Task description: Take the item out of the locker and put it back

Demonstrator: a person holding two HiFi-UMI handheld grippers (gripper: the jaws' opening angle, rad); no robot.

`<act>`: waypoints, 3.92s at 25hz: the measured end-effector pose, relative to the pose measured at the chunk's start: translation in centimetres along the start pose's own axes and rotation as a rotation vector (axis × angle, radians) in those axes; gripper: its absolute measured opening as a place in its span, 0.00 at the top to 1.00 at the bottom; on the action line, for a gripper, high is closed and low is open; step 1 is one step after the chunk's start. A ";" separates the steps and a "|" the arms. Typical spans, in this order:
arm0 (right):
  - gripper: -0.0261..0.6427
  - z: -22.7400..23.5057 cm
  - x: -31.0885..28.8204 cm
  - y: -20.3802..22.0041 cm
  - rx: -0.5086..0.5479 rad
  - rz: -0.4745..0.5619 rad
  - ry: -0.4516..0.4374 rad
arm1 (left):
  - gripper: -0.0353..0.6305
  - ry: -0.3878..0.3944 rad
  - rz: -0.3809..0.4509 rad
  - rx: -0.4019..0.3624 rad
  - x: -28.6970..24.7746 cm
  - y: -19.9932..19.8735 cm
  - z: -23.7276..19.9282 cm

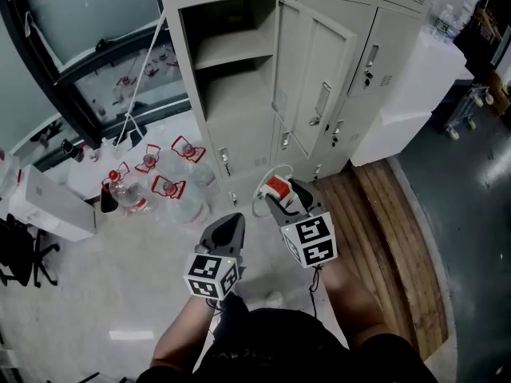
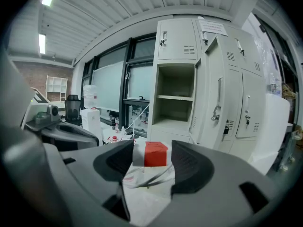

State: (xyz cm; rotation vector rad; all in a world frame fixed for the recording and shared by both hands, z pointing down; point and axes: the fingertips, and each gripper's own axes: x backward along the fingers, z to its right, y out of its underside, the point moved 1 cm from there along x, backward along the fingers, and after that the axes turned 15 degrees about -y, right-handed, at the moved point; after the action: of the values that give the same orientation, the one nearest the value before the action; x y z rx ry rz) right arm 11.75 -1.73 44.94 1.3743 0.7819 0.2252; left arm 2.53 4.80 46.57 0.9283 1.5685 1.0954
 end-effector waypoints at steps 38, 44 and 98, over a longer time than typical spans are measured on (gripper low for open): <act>0.59 3.8 -18.5 -11.9 -0.037 0.054 0.184 | 0.94 0.177 0.019 -0.087 -9.3 -7.5 -17.5; 0.59 4.6 -20.0 -13.3 -0.029 0.050 0.200 | 0.94 0.183 0.018 -0.075 -9.9 -7.9 -18.8; 0.59 24.7 -37.7 -6.4 -0.065 -0.156 0.036 | 0.94 -0.009 -0.018 -0.038 -25.9 -9.9 -16.9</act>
State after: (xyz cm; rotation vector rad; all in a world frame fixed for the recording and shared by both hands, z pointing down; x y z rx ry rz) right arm -2.58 -44.28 52.58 1.2444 0.9003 0.1521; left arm -8.29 -25.80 46.55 0.8905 1.5414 1.1032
